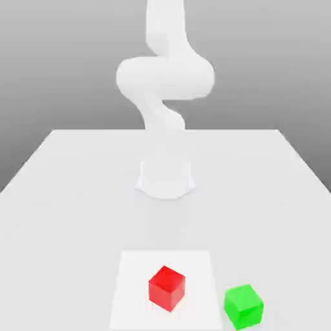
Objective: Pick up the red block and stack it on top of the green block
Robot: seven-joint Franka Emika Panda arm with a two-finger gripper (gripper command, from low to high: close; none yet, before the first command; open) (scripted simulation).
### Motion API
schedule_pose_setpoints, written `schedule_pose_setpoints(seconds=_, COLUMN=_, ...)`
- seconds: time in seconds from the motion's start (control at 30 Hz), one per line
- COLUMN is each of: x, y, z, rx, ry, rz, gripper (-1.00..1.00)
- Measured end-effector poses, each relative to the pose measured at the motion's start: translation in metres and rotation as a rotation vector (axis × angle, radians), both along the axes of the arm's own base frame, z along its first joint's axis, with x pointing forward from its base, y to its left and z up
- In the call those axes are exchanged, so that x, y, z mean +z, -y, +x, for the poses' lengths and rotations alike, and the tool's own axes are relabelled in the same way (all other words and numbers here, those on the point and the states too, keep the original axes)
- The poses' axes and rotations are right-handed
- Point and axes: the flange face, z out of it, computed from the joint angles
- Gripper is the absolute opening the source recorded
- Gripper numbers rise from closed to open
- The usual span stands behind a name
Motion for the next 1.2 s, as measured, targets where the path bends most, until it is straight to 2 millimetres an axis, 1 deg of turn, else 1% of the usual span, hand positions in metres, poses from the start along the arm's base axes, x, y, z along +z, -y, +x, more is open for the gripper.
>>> schedule_pose_setpoints(seconds=0.07, x=-0.04, y=-0.001, z=0.026, rx=-0.045, ry=-0.067, rz=0.024, gripper=0.0)
schedule_pose_setpoints(seconds=0.17, x=-0.101, y=-0.001, z=0.055, rx=-0.11, ry=-0.162, rz=0.056, gripper=0.0)
schedule_pose_setpoints(seconds=0.27, x=-0.163, y=0.0, z=0.075, rx=-0.177, ry=-0.255, rz=0.087, gripper=0.0)
schedule_pose_setpoints(seconds=0.37, x=-0.226, y=0.001, z=0.086, rx=-0.245, ry=-0.347, rz=0.115, gripper=0.0)
schedule_pose_setpoints(seconds=0.43, x=-0.268, y=0.002, z=0.089, rx=-0.292, ry=-0.408, rz=0.134, gripper=0.0)
schedule_pose_setpoints(seconds=0.53, x=-0.331, y=0.002, z=0.085, rx=-0.362, ry=-0.5, rz=0.16, gripper=0.0)
schedule_pose_setpoints(seconds=0.67, x=-0.41, y=0.002, z=0.068, rx=-0.459, ry=-0.622, rz=0.193, gripper=0.0)
schedule_pose_setpoints(seconds=0.73, x=-0.445, y=0.0, z=0.056, rx=-0.501, ry=-0.675, rz=0.206, gripper=0.0)
schedule_pose_setpoints(seconds=0.9, x=-0.507, y=-0.001, z=0.052, rx=-0.519, ry=-0.696, rz=0.211, gripper=0.0)
schedule_pose_setpoints(seconds=0.93, x=-0.517, y=-0.001, z=0.051, rx=-0.519, ry=-0.697, rz=0.211, gripper=-1.0)
schedule_pose_setpoints(seconds=1.1, x=-0.516, y=-0.001, z=0.051, rx=-0.519, ry=-0.695, rz=0.212, gripper=-1.0)
schedule_pose_setpoints(seconds=1.13, x=-0.521, y=-0.001, z=0.051, rx=-0.519, ry=-0.695, rz=0.211, gripper=-1.0)
schedule_pose_setpoints(seconds=1.17, x=-0.518, y=-0.001, z=0.051, rx=-0.519, ry=-0.695, rz=0.211, gripper=-1.0)
schedule_pose_setpoints(seconds=1.2, x=-0.51, y=-0.001, z=0.051, rx=-0.519, ry=-0.695, rz=0.212, gripper=-1.0)
